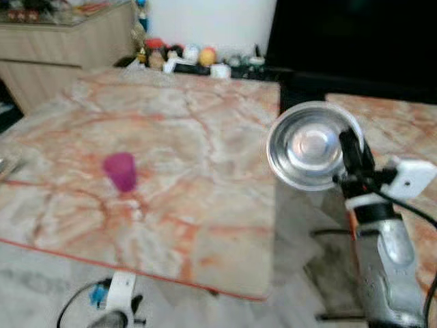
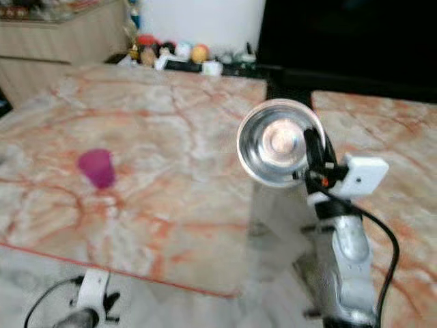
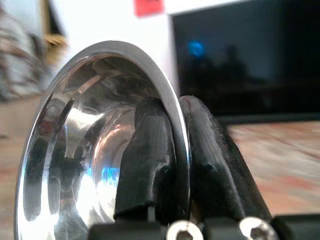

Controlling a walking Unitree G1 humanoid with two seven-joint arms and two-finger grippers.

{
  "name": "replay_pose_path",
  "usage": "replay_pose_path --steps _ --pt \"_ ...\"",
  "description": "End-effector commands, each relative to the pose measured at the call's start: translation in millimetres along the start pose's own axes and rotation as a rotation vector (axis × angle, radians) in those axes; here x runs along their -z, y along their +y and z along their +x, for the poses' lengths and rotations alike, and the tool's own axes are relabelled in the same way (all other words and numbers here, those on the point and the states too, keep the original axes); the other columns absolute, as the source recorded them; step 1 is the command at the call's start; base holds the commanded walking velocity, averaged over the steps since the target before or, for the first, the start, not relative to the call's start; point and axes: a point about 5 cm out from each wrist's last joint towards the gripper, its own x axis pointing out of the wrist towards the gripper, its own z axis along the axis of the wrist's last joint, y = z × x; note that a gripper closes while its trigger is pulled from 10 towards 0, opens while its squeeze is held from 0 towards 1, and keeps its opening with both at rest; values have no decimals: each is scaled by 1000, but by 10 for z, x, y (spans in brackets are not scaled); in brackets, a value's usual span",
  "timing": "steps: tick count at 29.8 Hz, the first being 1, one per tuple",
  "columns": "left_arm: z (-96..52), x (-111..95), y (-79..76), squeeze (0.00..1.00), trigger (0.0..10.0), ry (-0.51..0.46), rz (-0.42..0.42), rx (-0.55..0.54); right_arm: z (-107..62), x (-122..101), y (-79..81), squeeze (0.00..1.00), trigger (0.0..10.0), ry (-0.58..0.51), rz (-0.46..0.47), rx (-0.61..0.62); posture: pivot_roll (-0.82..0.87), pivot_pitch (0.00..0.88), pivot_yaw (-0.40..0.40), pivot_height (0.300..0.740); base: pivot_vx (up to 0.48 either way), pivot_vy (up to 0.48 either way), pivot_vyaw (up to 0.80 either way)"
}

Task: Setting the table

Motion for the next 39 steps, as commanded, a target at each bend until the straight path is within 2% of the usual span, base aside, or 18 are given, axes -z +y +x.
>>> replay_pose_path --steps 1,4,9,16,36,39 --pt "-28 73 84 0 10000 30 3 -24 46 -75 78 0 10000 -37 13 -22 31 0 -43 740 0 -311 0" --pt "-39 103 92 0 10000 33 3 -24 31 -14 155 0 10000 -24 31 -23 40 0 -38 740 0 -311 0" --pt "-51 124 122 0 10000 36 4 -29 34 14 198 0 10000 -13 54 -19 49 0 -35 740 0 -310 0" --pt "-59 120 168 0 10000 34 13 -33 46 24 222 0 10000 -11 78 1 50 0 -22 740 0 -309 -390" --pt "-63 141 155 0 10000 39 13 -27 48 50 262 0 10000 -6 90 25 57 0 -29 740 0 -310 0" --pt "-67 155 154 0 10000 42 10 -28 59 54 275 0 10000 4 102 20 58 0 -33 740 0 -311 -588"
